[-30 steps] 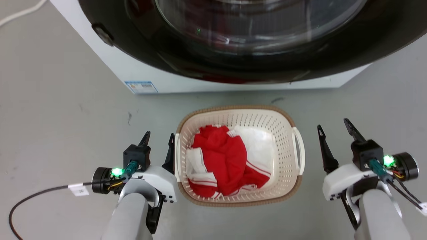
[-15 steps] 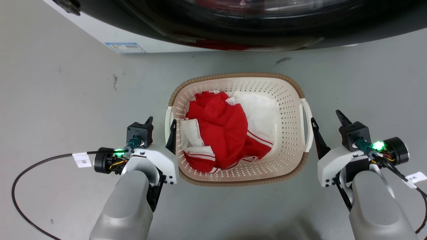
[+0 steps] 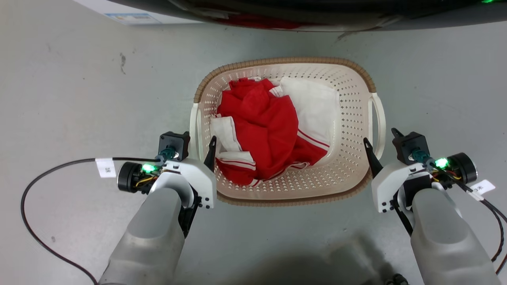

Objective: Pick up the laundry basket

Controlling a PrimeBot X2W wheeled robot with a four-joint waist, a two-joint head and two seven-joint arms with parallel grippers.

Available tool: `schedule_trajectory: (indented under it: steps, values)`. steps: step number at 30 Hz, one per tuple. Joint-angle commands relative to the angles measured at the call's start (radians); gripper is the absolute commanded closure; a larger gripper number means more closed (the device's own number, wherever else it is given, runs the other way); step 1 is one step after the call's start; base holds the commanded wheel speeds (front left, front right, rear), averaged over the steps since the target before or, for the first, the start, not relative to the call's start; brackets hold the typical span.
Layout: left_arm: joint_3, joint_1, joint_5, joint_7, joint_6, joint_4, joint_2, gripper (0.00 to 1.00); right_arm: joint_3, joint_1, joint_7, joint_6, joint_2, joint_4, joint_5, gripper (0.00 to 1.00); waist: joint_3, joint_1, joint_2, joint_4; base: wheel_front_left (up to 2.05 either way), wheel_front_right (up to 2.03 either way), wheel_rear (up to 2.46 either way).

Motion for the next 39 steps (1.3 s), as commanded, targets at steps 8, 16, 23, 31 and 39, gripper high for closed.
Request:
schedule_trajectory:
  steps: [8,16,23,31,39]
  values:
    - [-0.047,-0.065,-0.029,-0.003,0.003,0.036,0.002,0.0,-0.021,-0.079,-0.002,-0.001,-0.002,0.096,-0.036,0.0,0.056,-0.0001,0.0,0.007,0.0,0.0,0.0]
    - [-0.088,-0.092,-0.054,-0.003,0.01,0.048,0.002,1.0,-0.022,-0.116,-0.002,-0.001,-0.003,0.132,-0.03,0.67,0.078,-0.0001,0.0,0.013,0.0,0.0,0.0]
    - [-0.114,-0.096,-0.066,-0.003,0.0,0.064,0.001,1.0,-0.009,-0.122,-0.002,-0.001,-0.003,0.161,-0.023,1.0,0.069,-0.0001,0.0,0.011,0.0,0.0,0.0]
    - [-0.143,-0.079,-0.096,-0.003,-0.011,0.095,0.0,1.0,-0.003,-0.116,-0.002,-0.001,-0.003,0.207,-0.021,1.0,0.012,-0.0001,0.0,0.012,0.0,0.0,0.0]
    - [-0.193,-0.056,-0.158,-0.003,-0.032,0.152,0.0,1.0,0.022,-0.101,-0.002,-0.001,-0.003,0.267,-0.006,1.0,-0.086,-0.0001,0.0,0.012,0.0,0.0,0.0]
